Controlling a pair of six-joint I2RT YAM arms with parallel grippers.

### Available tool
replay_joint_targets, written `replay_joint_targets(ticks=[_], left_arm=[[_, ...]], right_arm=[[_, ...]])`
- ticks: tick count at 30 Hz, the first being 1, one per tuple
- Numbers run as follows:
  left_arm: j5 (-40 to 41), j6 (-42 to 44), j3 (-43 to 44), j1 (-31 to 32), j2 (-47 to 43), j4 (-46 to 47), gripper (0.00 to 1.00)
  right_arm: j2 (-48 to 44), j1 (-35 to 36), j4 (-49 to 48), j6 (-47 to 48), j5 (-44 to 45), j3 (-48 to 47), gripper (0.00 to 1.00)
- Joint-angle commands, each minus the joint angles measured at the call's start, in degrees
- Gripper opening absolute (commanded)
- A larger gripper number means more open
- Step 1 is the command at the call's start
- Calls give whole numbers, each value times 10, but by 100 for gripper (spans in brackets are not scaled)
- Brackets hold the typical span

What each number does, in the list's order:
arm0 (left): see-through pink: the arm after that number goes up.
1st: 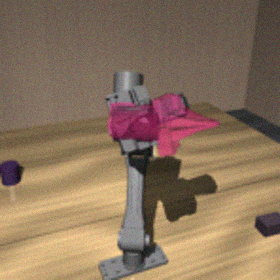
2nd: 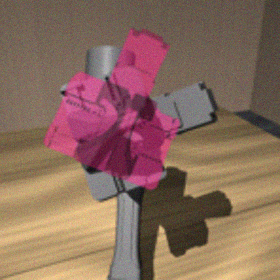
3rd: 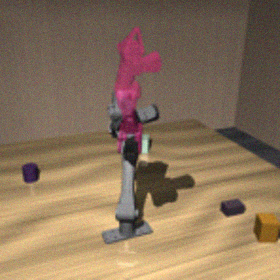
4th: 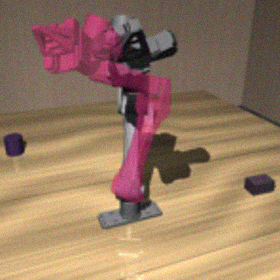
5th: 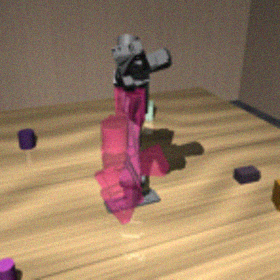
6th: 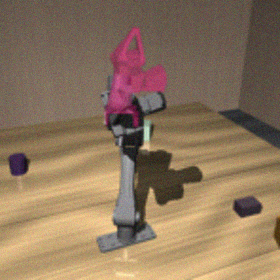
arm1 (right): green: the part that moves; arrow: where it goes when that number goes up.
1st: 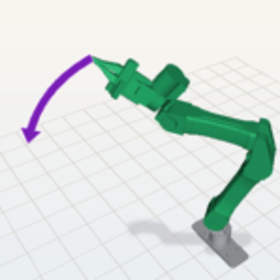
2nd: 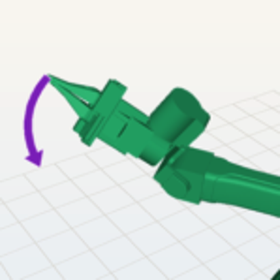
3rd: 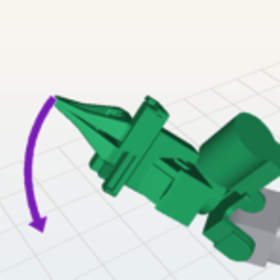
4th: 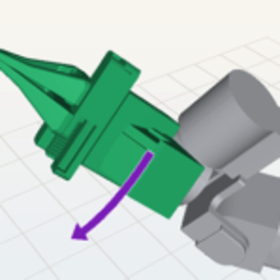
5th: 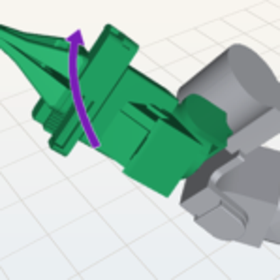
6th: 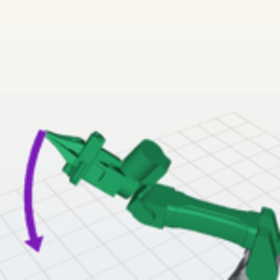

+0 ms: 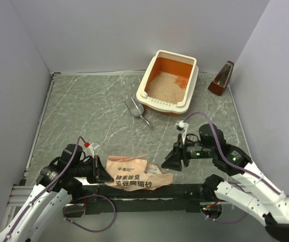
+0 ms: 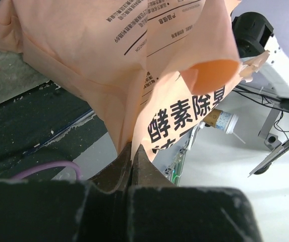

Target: Fill the litter box with clean litter

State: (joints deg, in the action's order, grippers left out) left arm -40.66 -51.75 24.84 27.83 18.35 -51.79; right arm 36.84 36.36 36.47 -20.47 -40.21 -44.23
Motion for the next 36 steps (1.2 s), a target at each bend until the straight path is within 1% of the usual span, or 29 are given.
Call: replay_joint_targets(ticks=[1, 2, 3, 4, 6, 7, 12, 14, 16, 17, 22, 26, 36], left_arm=[[15, 9, 22, 2, 22, -31, 1], [21, 10, 26, 2, 26, -34, 1], [35, 10, 29, 1, 29, -37, 1], [42, 11, 36, 1, 35, -45, 1], [52, 8, 42, 2, 40, -46, 1], [59, 6, 46, 2, 43, -49, 1], [71, 6, 56, 2, 50, -54, 1], [74, 7, 58, 2, 51, -58, 1], [73, 8, 62, 2, 50, -59, 1], [74, 8, 62, 2, 50, -60, 1], [75, 9, 60, 2, 49, -63, 1], [75, 10, 60, 2, 49, -63, 1], [79, 11, 69, 2, 49, -70, 1]], right_arm=[[58, 133, -3, 87, 93, -72, 63], [70, 156, 2, 105, 107, -81, 63], [81, 181, 5, 114, 140, -91, 63], [101, 225, 7, 121, 158, -105, 63], [122, 268, 9, 146, 190, -118, 63], [143, 305, 9, 155, 201, -130, 63], [206, 388, 0, 191, 273, -153, 63], [232, 416, -6, 200, 315, -156, 62], [248, 428, -12, 201, 351, -156, 62], [251, 434, -12, 221, 356, -155, 62], [256, 467, -36, 232, 372, -149, 62], [269, 468, -42, 235, 376, -142, 62], [301, 475, -56, 228, 349, -115, 62]])
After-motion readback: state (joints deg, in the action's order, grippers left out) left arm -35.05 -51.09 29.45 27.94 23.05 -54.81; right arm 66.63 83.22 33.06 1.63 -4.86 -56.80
